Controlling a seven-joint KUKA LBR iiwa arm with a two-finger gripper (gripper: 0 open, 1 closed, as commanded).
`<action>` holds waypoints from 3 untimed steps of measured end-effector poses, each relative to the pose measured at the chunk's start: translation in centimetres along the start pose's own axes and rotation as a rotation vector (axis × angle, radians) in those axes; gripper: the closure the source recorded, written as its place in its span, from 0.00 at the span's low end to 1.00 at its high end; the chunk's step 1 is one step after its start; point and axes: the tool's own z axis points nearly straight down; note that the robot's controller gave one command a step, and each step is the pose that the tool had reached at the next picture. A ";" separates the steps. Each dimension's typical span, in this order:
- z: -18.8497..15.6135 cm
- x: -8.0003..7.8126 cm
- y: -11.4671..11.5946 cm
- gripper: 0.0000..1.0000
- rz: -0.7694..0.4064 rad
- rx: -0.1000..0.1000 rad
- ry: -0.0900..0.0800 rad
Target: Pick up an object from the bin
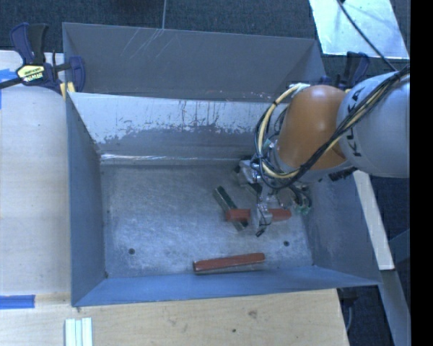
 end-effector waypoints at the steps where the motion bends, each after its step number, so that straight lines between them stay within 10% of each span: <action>1: -0.7 4.6 2.2 0.00 -0.192 0.000 -0.005; 2: -0.7 4.5 2.2 1.00 -0.193 0.000 -0.006; 3: -14.2 4.8 0.8 1.00 -0.129 0.002 -0.017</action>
Offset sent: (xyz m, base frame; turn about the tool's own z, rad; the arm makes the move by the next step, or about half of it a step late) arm -0.0475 0.0195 0.0069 -0.1933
